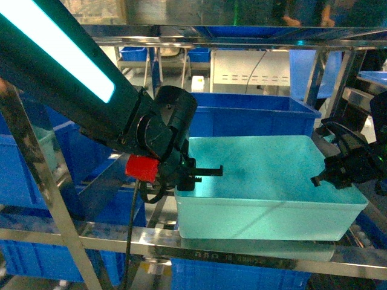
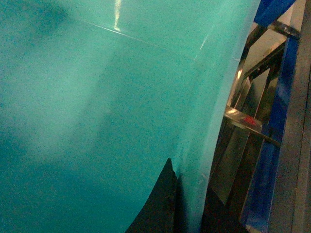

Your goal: Organize blue bins on left shelf correctly

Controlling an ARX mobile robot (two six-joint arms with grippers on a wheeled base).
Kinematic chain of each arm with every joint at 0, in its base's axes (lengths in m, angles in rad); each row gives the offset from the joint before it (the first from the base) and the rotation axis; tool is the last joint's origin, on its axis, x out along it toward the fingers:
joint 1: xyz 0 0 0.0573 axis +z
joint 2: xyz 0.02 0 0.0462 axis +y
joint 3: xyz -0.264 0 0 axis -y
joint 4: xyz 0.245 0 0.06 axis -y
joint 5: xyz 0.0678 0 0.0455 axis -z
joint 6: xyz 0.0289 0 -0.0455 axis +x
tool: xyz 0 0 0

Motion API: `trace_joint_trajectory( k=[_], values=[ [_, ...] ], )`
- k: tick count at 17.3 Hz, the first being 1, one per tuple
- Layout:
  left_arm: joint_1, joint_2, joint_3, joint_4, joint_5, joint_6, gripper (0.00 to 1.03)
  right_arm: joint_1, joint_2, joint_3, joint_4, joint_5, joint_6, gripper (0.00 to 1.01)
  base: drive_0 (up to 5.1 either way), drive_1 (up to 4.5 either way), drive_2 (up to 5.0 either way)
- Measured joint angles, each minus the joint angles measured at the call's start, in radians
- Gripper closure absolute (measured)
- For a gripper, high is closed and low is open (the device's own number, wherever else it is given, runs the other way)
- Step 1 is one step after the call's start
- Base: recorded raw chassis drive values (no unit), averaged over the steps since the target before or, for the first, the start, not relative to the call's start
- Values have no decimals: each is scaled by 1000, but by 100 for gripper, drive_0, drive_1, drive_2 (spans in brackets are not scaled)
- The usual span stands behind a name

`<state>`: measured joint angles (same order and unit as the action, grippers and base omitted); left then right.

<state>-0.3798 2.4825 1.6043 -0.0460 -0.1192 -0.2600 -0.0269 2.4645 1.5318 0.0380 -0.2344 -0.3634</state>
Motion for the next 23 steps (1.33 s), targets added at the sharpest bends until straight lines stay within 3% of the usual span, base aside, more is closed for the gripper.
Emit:
trace_joint_trajectory(
  k=[4,9,10,12,13,14,18,21,22,23],
  values=[
    [2,50,65,-52,30,-25,101,0,56,100,-130,7,-39,98,0,0,0],
    [3,56,78,-69,27,-30,101,0,60,89,-131,18,-58,98,0,0,0],
    [4,56,79,-66,32,-31,101,0,60,89,-130,19,-76,94,0,0,0],
    [12,62,83,-34,39,-25,89,0,61,88,-125,-2,-164,79,0,0,0],
    [23,62,84,6,55,-32,78,3,68,86,-116,-31,-221,68,0,0,0],
    [32,62,87,35,72,-38,67,10,69,84,-91,-37,-240,57,0,0,0],
    [48,62,88,75,87,-47,36,28,69,71,2,-54,-233,25,0,0,0],
    [46,37,68,104,86,-28,10,33,50,14,97,-54,-193,1,0,0,0],
    [43,18,46,130,85,-21,3,32,33,-20,141,-52,-186,3,0,0,0],
    [37,-9,23,148,85,-19,5,30,6,-65,210,-47,-177,3,0,0,0]
  ],
)
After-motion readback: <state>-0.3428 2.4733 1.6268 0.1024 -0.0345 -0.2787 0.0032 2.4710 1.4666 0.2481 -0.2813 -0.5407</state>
